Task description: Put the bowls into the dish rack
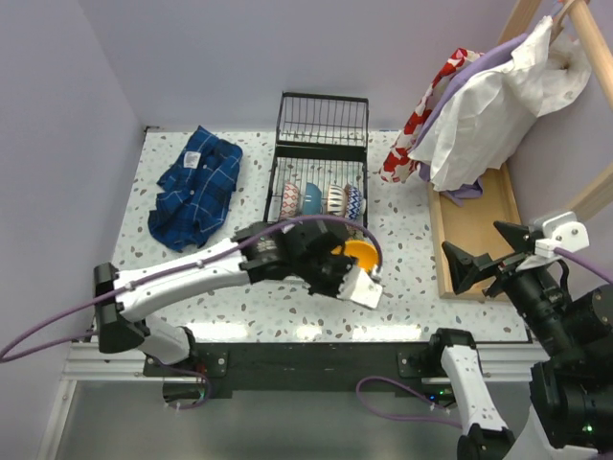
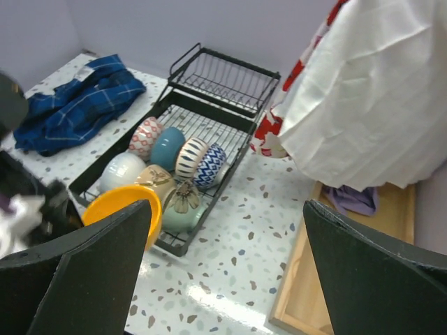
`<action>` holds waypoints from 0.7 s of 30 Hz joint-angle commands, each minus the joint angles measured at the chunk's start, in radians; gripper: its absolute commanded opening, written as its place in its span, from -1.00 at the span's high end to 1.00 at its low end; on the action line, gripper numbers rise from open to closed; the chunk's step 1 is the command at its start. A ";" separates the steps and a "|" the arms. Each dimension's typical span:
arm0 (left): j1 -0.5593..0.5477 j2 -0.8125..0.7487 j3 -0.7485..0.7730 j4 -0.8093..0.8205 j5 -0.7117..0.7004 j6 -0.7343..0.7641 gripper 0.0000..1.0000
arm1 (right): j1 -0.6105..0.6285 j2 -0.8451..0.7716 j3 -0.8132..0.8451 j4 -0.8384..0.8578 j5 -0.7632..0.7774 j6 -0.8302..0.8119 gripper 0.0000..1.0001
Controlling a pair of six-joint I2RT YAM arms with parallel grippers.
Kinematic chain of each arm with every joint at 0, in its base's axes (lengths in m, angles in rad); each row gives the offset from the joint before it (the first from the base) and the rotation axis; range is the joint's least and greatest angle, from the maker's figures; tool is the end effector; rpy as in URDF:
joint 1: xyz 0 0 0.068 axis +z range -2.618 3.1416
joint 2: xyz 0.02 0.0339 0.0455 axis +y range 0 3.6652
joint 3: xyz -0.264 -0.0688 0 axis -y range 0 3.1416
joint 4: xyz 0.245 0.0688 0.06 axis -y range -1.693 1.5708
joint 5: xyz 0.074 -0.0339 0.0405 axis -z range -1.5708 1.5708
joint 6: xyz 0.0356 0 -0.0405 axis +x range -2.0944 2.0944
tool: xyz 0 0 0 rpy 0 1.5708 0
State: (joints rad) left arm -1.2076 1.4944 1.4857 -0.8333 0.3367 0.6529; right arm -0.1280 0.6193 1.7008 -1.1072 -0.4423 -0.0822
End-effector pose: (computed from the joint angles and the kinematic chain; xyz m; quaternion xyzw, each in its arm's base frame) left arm 0.1016 -0.3005 0.3543 0.7742 0.5026 -0.2468 0.2951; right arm -0.0245 0.0185 0.5085 -0.1371 0.7020 0.0848 0.6937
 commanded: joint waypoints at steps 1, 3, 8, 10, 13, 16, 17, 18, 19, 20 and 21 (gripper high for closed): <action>0.230 -0.115 -0.059 0.081 0.051 -0.085 1.00 | -0.045 0.078 -0.007 0.066 -0.191 -0.024 -0.89; 0.356 -0.157 -0.087 0.177 0.096 -0.120 1.00 | -0.058 0.124 -0.013 0.066 -0.214 -0.033 -0.88; 0.581 -0.210 -0.174 0.322 0.192 -0.248 1.00 | -0.067 0.230 -0.066 0.129 -0.188 -0.109 -0.82; 0.656 -0.233 -0.240 0.388 0.270 -0.372 1.00 | -0.067 0.294 -0.055 0.130 -0.171 -0.145 -0.80; 0.836 -0.259 -0.367 0.621 0.401 -0.577 1.00 | -0.064 0.361 -0.064 0.154 -0.106 -0.211 -0.80; 0.922 -0.247 -0.465 0.815 0.505 -0.816 1.00 | -0.039 0.425 -0.040 0.204 -0.030 -0.199 -0.79; 0.940 -0.241 -0.487 0.877 0.528 -0.935 1.00 | -0.021 0.444 -0.026 0.222 -0.010 -0.171 -0.79; 0.954 -0.235 -0.533 0.926 0.582 -0.990 1.00 | 0.046 0.459 -0.024 0.251 0.069 -0.162 -0.79; 0.976 -0.220 -0.556 1.032 0.616 -1.039 1.00 | 0.097 0.474 -0.024 0.262 0.127 -0.160 -0.79; 0.985 -0.209 -0.576 1.077 0.646 -1.118 1.00 | 0.147 0.503 -0.033 0.274 0.166 -0.180 -0.79; 0.993 -0.200 -0.611 1.115 0.701 -1.153 1.00 | 0.184 0.513 -0.042 0.296 0.163 -0.185 -0.77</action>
State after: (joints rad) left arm -0.2474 1.2781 0.9482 -0.0925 0.7918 -0.1654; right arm -0.0853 1.1023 1.6432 -0.9360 -0.4267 -0.2443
